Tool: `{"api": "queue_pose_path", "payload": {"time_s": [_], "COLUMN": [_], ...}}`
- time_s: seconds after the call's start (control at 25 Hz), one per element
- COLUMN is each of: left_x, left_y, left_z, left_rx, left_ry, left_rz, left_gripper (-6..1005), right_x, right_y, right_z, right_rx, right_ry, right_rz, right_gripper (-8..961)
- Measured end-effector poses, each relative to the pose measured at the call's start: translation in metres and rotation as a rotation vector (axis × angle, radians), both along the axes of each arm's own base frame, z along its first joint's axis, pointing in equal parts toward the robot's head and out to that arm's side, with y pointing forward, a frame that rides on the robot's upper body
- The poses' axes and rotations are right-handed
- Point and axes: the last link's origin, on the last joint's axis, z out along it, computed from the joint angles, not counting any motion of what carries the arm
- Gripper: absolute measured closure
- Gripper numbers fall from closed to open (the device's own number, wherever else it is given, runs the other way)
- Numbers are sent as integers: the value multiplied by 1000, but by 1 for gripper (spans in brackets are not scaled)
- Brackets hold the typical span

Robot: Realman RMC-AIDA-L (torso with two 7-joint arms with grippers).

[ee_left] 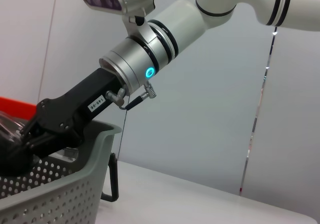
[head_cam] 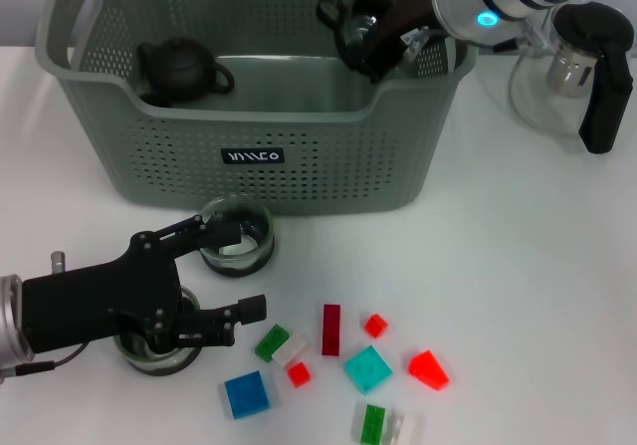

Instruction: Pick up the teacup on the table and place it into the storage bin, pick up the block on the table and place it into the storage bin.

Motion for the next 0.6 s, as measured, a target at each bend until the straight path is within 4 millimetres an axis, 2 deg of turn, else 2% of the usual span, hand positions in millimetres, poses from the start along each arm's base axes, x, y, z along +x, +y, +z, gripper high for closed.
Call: {"api": "queue_pose_path", "payload": {"time_s": [0.4,0.6], "left_x": [0,0], "left_y": [0,0], "left_z": [0,0], "left_rx": [-2,0], "left_ry": [1,0], "left_rz": [-2,-2], "left_gripper": [128,128], "right_x": [0,-4], "right_y": [-1,0], "right_z": [-2,0], "right_rx": [2,8], "right_ry": [-23,-16], "right_rz": [-3,0], "right_gripper": [810,576]}}
